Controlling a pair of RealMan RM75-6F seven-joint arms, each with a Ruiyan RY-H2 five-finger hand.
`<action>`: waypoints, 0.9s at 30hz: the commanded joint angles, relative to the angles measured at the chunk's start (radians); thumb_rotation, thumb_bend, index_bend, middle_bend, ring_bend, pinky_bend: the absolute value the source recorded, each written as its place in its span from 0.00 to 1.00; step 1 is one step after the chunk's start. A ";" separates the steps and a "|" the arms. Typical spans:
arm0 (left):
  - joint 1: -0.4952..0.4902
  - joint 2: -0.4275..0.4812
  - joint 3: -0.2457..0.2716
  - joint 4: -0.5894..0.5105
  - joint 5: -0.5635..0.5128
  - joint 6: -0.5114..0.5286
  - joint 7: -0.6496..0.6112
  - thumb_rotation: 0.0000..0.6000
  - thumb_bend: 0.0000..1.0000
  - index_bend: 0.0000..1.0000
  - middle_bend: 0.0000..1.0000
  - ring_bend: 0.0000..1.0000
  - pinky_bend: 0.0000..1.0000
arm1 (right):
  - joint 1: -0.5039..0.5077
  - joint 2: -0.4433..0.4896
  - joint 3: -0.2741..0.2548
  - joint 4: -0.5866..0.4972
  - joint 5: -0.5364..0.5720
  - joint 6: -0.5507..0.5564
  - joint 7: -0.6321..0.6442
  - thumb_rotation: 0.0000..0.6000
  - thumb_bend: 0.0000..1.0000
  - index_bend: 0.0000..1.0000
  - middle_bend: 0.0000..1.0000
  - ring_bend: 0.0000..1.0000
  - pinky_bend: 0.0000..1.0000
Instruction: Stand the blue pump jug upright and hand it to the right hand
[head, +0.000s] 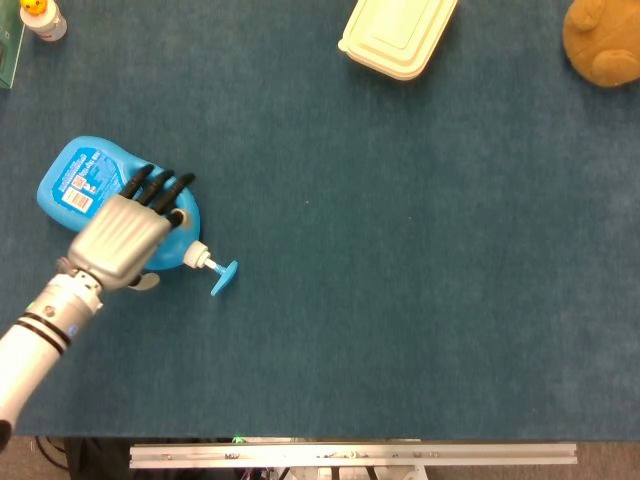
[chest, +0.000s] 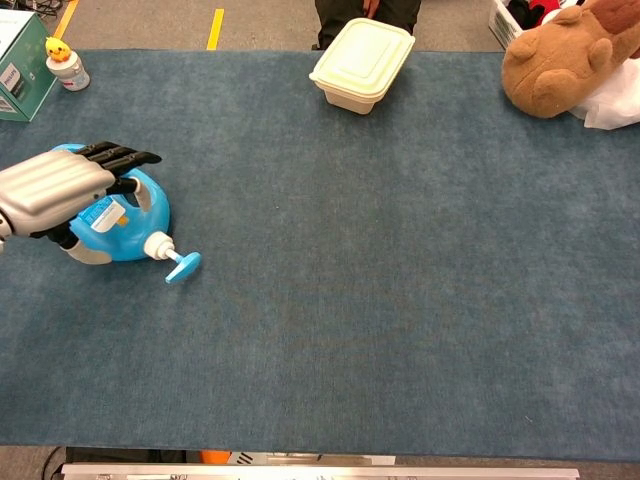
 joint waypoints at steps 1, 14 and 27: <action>-0.007 -0.021 -0.009 0.001 -0.018 -0.010 0.017 1.00 0.13 0.35 0.00 0.00 0.00 | -0.001 0.001 0.000 0.002 0.002 0.000 0.003 1.00 0.08 0.08 0.22 0.11 0.24; -0.027 -0.065 -0.021 0.029 -0.058 -0.039 0.044 1.00 0.14 0.39 0.01 0.00 0.00 | -0.008 0.005 0.002 0.006 0.009 0.006 0.014 1.00 0.08 0.08 0.22 0.11 0.24; -0.053 -0.129 -0.027 0.085 -0.059 -0.059 0.065 1.00 0.14 0.40 0.02 0.00 0.00 | -0.014 0.008 0.002 0.006 0.011 0.011 0.018 1.00 0.08 0.08 0.22 0.11 0.24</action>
